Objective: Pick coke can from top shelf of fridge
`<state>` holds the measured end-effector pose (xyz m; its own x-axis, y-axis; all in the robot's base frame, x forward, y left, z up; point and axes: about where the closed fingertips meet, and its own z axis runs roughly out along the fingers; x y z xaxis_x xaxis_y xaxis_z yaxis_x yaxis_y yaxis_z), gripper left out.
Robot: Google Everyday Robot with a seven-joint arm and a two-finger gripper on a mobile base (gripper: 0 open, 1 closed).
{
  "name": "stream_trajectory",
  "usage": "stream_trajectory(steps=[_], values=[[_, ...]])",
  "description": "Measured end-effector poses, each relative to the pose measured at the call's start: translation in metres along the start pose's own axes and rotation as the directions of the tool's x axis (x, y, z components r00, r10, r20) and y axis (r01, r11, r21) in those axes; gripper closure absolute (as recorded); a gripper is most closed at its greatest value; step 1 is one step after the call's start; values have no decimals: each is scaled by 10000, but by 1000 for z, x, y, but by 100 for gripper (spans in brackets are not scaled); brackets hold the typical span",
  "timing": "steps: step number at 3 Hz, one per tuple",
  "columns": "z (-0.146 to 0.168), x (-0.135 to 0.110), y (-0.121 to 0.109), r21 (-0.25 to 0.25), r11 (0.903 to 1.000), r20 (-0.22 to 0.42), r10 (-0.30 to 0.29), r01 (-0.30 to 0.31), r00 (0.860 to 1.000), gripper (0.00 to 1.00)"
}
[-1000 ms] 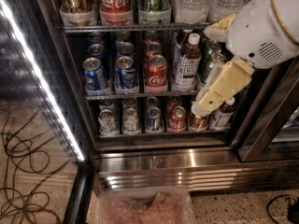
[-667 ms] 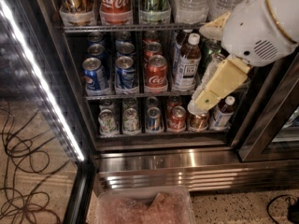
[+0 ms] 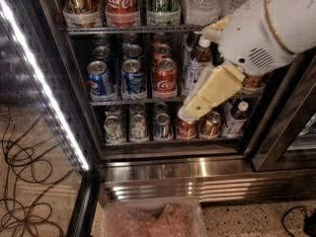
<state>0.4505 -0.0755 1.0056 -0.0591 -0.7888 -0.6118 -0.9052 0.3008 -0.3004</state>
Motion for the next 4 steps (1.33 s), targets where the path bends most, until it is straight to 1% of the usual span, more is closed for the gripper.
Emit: stream_trajectory(steps=[1,2,3,4], values=[[29,-44,44,112,9969,1049,766,-782,9915,0],[38,-58,43,382,9942,1563,937,-1009,9832,0],[34,-64,45,466,9949,1579,807,-891,9841,0],[37,-75,50,847,9921,1536,789,-927,9850,0]])
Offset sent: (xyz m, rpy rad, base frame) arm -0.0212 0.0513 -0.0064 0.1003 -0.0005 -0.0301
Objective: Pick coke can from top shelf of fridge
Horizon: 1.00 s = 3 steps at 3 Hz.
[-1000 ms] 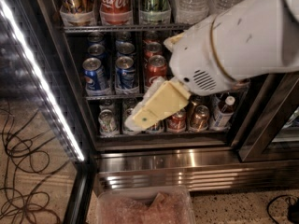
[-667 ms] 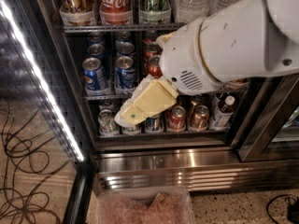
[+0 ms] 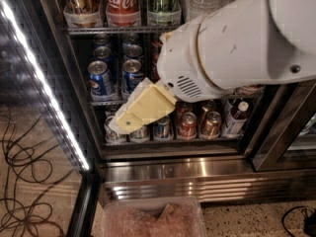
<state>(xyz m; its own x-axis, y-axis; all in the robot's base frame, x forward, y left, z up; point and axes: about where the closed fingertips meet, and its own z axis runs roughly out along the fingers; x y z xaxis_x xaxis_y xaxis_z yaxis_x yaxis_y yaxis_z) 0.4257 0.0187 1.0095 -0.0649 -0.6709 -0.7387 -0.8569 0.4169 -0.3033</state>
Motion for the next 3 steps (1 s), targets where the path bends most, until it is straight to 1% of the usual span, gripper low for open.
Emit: stream_trajectory(steps=[1,2,3], values=[[2,-16,16,425,9990,79,142,-146,9999,0],[2,-16,16,425,9990,80,143,-146,9999,0],[8,-19,9,884,9955,524,287,-333,9982,0]])
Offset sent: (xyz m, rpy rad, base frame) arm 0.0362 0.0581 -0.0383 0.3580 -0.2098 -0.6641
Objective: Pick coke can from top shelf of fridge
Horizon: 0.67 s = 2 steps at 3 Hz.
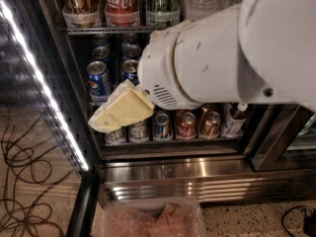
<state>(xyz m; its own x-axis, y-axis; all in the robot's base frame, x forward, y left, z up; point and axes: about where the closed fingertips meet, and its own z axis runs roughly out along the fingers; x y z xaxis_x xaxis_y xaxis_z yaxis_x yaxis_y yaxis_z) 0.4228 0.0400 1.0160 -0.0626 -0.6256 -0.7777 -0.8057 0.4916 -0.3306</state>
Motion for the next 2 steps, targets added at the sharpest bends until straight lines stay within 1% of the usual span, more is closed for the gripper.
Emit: stream_trajectory(steps=[1,2], values=[[26,15,-20,601,9959,821,623,-674,9947,0],[47,18,-30,1383,9841,1368,921,-1111,9863,0]])
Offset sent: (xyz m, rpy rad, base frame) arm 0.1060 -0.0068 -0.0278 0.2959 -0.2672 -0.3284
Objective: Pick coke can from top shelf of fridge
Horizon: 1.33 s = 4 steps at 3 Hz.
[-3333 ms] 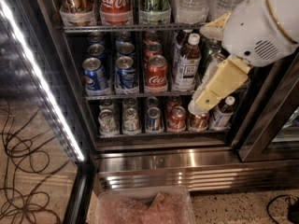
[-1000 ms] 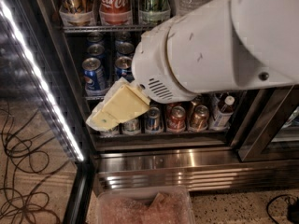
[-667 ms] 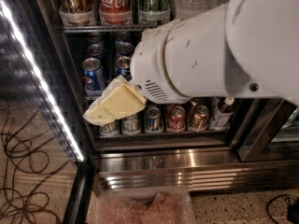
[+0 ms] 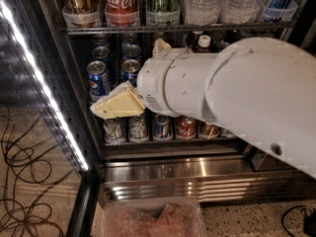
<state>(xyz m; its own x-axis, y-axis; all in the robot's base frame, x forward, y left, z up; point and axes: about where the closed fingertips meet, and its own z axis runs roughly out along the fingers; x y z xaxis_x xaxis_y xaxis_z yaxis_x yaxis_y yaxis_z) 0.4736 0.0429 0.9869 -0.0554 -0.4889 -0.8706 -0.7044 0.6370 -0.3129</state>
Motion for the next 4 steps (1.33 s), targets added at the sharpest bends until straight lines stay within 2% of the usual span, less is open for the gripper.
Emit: stream_trajectory(steps=[1,2,3,4], values=[[23,-12,5,673,9977,650,54,-98,9979,0],[19,-30,-10,1355,9907,1172,-55,-105,9931,0],[19,-30,-10,1357,9907,1177,-61,-100,9930,0],[19,-34,-12,1572,9875,1346,-91,-122,9909,0]])
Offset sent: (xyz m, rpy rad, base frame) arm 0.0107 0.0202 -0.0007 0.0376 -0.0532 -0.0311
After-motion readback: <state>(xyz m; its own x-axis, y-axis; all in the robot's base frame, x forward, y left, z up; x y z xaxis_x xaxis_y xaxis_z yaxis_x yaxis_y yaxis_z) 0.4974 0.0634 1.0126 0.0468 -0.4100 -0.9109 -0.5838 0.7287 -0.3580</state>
